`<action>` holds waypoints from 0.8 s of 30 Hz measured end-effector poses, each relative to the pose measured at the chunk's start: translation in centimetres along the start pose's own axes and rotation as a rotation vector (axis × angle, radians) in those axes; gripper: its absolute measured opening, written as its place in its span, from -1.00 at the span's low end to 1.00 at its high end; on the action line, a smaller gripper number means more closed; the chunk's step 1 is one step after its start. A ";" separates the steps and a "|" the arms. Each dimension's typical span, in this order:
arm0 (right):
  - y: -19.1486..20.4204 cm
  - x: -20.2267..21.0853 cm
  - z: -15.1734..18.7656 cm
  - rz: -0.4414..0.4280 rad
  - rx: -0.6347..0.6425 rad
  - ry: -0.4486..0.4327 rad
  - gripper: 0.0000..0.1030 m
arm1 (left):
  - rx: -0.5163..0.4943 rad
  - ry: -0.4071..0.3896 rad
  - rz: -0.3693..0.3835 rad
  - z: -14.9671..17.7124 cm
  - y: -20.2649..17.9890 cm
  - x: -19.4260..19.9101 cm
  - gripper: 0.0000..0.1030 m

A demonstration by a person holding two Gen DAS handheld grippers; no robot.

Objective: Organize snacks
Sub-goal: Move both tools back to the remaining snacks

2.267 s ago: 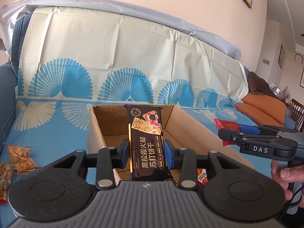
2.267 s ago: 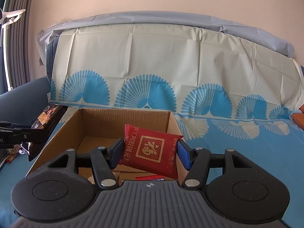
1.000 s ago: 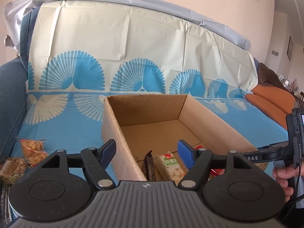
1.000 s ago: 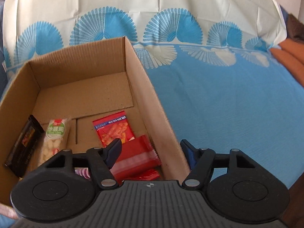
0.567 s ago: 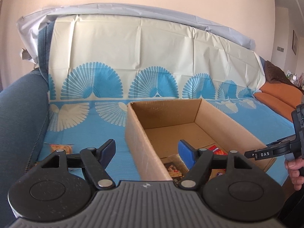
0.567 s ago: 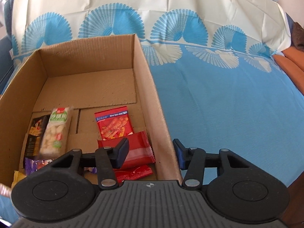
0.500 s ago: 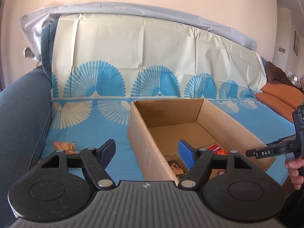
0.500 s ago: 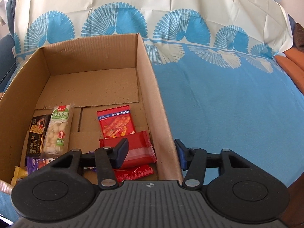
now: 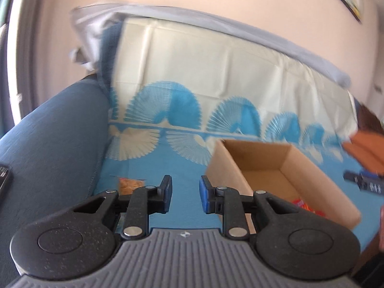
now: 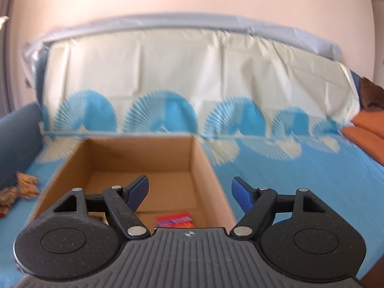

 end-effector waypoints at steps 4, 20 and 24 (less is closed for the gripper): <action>3.6 1.2 -0.3 -0.115 -0.014 -0.049 0.50 | 0.224 -0.008 -0.052 -0.4 4.4 0.5 -0.47; 21.7 -0.8 2.0 -0.529 -0.056 0.110 -0.02 | 0.224 0.202 -0.210 1.3 8.2 -4.4 -0.46; 23.9 -2.5 2.9 -0.544 -0.069 0.220 0.01 | 0.146 0.229 -0.221 1.4 7.1 -6.3 -0.28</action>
Point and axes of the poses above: each gripper's, at about its wrist camera, not at the fingertips, and x roughly against the way its jaws point, y to its left, z to its underside, the point moved 2 cm from there along -x, roughly the way its jaws point, and after that the axes turned 6 degrees about -x, right-handed, at the moved point
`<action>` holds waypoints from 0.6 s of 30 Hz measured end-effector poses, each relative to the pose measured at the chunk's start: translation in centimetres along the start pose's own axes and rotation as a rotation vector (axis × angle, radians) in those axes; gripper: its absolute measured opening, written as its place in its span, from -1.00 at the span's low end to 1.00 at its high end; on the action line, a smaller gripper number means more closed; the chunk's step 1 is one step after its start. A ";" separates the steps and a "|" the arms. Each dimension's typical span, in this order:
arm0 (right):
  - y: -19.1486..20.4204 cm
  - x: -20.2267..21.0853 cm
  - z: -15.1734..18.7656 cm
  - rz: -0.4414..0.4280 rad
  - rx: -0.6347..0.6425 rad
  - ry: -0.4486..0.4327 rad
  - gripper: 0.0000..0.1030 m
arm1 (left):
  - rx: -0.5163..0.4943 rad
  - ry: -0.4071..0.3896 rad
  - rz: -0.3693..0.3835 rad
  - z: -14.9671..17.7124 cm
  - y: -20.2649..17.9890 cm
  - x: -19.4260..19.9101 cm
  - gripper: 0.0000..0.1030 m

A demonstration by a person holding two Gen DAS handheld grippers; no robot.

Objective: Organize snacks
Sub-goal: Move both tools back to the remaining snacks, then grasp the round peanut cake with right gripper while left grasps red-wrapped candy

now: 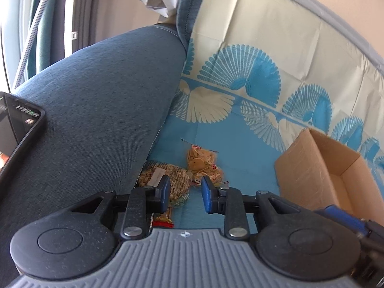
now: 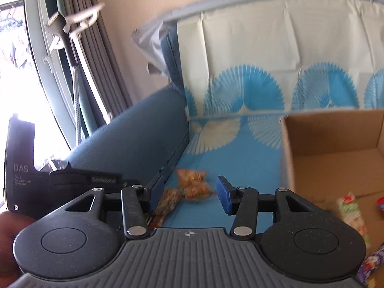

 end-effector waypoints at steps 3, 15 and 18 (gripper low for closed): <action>0.5 -2.3 1.4 0.028 0.026 0.144 0.01 | -0.100 0.008 -0.045 -0.2 -1.4 -1.6 0.11; 2.1 -3.7 3.2 0.040 0.157 0.278 0.01 | -0.548 0.142 -0.244 1.7 -6.6 -11.2 0.45; 1.6 -3.8 3.0 0.048 0.153 0.289 0.02 | -0.614 0.185 -0.291 2.4 -6.7 -12.7 0.19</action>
Point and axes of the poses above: each gripper's, at about its wrist camera, not at the fingertips, and x roughly against the way its jaws point, y to its left, z to its underside, the point moved 2 cm from there along -x, roughly the way its jaws point, and after that the axes turned 6 degrees about -x, right-handed, at the moved point
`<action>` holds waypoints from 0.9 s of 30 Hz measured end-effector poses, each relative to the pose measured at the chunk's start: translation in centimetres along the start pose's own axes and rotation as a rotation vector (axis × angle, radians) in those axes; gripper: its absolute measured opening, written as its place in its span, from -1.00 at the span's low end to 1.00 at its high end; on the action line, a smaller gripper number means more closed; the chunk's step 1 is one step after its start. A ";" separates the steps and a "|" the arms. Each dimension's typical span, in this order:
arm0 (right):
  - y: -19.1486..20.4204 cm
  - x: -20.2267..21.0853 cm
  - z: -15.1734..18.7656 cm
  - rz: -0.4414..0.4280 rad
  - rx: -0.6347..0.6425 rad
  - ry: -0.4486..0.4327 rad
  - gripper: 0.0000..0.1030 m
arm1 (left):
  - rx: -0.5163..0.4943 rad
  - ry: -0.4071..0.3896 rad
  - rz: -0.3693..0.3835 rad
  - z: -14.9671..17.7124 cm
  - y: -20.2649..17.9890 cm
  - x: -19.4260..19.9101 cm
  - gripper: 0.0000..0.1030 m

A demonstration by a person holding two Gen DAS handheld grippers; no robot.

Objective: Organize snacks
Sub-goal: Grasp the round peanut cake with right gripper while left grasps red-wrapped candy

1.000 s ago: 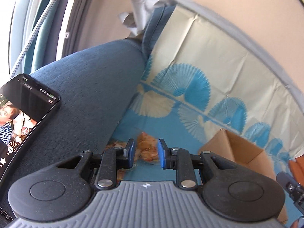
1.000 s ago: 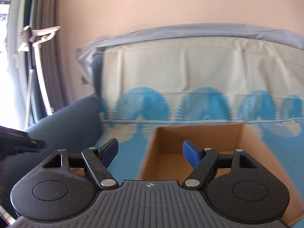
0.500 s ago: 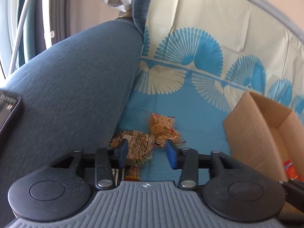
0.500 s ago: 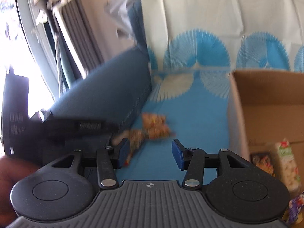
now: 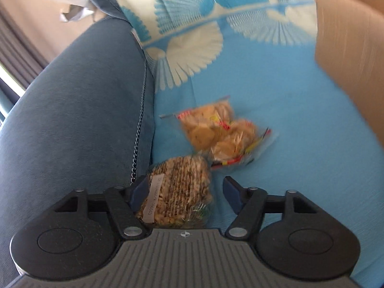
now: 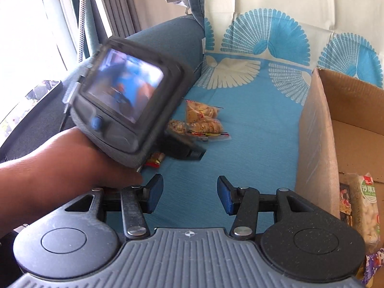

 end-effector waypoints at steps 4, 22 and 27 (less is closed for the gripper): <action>-0.3 -0.5 0.1 0.008 -0.009 0.023 0.04 | 0.027 -0.007 0.001 0.5 0.8 0.0 -0.01; -0.7 -1.3 0.5 0.039 -0.064 0.001 0.59 | 0.567 -0.117 0.671 3.8 7.3 3.7 -0.37; -1.1 -2.2 1.1 0.059 -0.074 0.013 0.68 | 0.621 -0.098 0.609 3.6 7.6 2.6 -0.22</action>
Point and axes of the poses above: each gripper's, at about its wrist camera, not at the fingertips, and x roughly against the way its jaws point, y to its left, z to its underside, the point moved 2 cm from there along -x, roughly the way its jaws point, and after that the axes turned 6 degrees about -x, right-handed, at the moved point
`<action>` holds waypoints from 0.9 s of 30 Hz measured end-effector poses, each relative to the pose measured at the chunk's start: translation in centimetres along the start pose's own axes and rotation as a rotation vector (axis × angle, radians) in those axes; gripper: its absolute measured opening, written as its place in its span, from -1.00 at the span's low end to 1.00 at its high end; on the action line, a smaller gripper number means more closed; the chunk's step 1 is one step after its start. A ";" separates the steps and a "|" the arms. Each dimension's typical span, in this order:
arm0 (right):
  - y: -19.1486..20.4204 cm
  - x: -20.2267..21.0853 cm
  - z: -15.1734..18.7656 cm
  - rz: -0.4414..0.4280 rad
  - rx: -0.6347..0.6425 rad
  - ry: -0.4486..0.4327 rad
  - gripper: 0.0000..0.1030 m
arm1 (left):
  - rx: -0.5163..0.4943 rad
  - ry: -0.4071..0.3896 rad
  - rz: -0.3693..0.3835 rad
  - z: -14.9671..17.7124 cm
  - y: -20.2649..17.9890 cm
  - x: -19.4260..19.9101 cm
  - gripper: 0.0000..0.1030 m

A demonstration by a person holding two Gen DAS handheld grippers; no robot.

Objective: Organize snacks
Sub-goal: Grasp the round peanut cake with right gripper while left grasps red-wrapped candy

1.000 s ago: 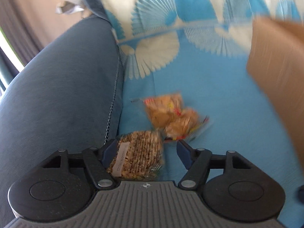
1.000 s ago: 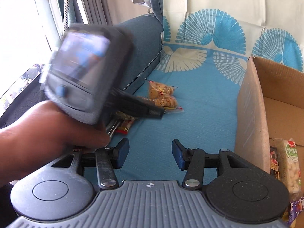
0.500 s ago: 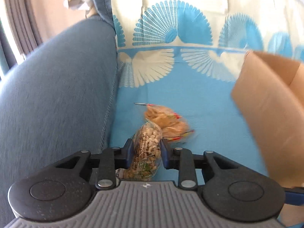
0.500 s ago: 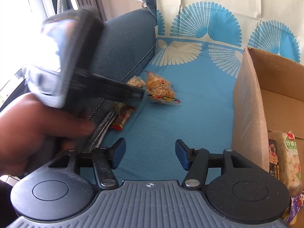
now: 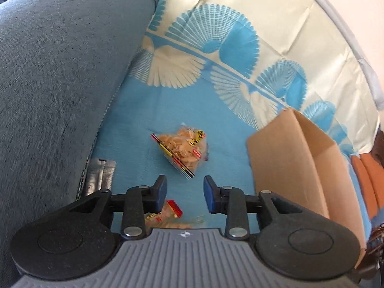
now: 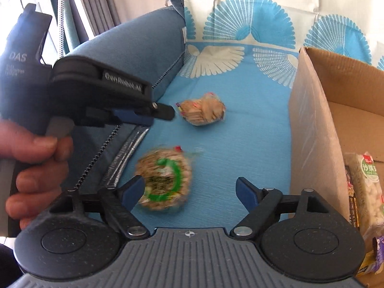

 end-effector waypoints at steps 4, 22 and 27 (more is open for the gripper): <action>-0.3 -1.0 0.1 -0.002 -0.032 0.017 0.73 | -0.015 0.006 -0.021 -0.6 0.0 -0.9 0.01; 2.3 -6.3 1.5 -0.148 0.062 0.072 0.88 | -0.132 0.047 -0.063 -2.2 -0.2 -2.1 0.37; 4.0 -7.2 2.3 -0.093 0.195 0.082 0.82 | -0.225 0.167 -0.129 -1.2 -0.8 -3.7 0.37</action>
Point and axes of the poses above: each gripper's, at about its wrist camera, not at the fingertips, and x roughly against the way its jaws point, y to its left, z to its underside, the point moved 2 cm from there along -x, roughly the way its jaws point, and after that the axes turned 6 degrees about -x, right-handed, at the moved point
